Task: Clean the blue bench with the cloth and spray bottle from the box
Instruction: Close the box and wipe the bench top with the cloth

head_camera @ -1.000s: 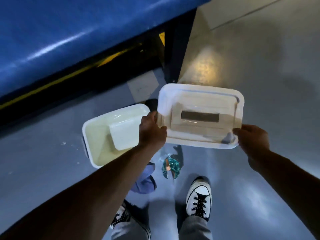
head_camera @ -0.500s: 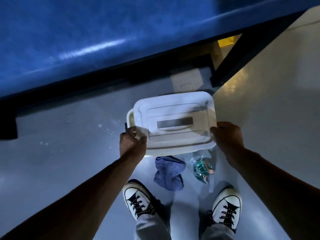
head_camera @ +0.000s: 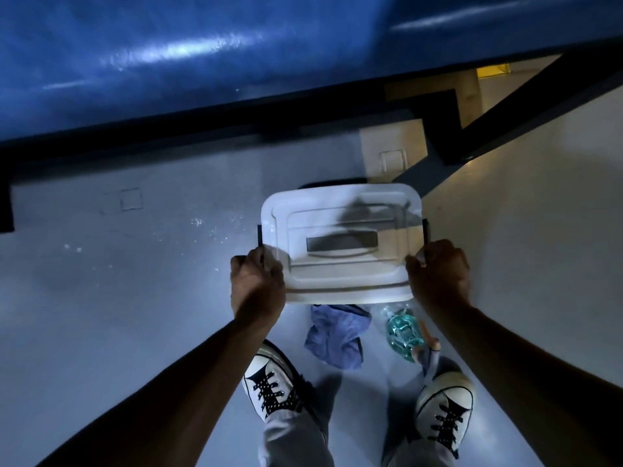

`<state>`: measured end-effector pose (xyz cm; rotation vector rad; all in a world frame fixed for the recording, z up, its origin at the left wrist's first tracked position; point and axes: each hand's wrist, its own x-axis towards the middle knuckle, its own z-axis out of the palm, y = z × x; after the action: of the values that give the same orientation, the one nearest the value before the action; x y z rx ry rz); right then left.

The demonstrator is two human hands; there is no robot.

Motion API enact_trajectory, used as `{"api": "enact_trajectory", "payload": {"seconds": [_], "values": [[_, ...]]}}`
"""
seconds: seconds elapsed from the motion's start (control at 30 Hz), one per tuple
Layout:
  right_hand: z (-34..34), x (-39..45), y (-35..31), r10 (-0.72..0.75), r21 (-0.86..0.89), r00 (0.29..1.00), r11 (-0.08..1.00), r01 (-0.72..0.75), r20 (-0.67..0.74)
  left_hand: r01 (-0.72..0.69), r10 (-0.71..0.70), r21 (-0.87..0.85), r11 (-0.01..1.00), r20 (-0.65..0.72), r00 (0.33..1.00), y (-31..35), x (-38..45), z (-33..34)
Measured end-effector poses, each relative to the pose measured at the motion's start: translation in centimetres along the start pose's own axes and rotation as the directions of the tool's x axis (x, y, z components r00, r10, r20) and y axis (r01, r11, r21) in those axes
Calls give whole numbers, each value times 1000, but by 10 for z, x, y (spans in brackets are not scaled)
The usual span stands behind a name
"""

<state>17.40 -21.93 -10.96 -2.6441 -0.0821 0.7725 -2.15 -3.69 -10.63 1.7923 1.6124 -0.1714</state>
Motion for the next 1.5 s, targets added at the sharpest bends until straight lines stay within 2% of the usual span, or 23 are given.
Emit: {"api": "enact_trajectory", "payload": {"seconds": [0.1,0.3,0.43,0.53,0.6,0.67,0.73,0.8,0.9,0.97,1.1,1.17,1.3,1.4,1.5], "values": [[1,-5,6,61,-37,997,998,-59,47,23,-23,-13,1000,15,1000,-4,-4,-1],[9,2,6,70,-43,998,997,-70,-7,22,-23,-24,999,-32,999,-5,0,3],[5,2,3,85,-36,996,996,-85,16,41,-39,-41,998,41,998,-6,7,-2],[-6,-7,1,51,-27,997,998,-50,53,25,-22,-36,999,95,995,-8,12,-11],[-13,-24,-1,16,-4,1000,1000,-16,18,39,-32,-69,997,97,995,-5,6,-19],[-11,-52,0,-118,-10,993,993,118,14,55,-48,-144,988,50,998,-6,-7,-25],[3,-83,7,-272,-32,953,960,279,135,31,-28,-173,984,19,999,-14,-26,-28],[27,-107,20,-337,-92,887,920,382,316,39,-30,-182,983,54,998,-25,-45,-26],[77,-125,41,-331,-201,782,846,494,528,102,-71,-302,948,113,991,-56,-68,-17],[108,-128,48,-283,-281,772,816,506,569,116,-82,-338,934,114,990,-83,-81,-10],[161,-127,49,-147,-378,888,865,330,436,105,-74,-366,924,98,992,-137,-107,-1],[179,-124,49,-148,-432,921,849,306,362,136,-105,-380,915,101,989,-157,-115,3],[193,-118,57,-182,-373,903,865,335,390,198,-168,-402,894,108,980,-186,-118,3],[179,-128,51,-249,-317,875,862,396,415,220,-186,-428,877,121,975,-191,-116,-12],[147,-162,16,-251,-234,877,900,367,411,216,-190,-469,857,101,976,-180,-114,-48]]}}
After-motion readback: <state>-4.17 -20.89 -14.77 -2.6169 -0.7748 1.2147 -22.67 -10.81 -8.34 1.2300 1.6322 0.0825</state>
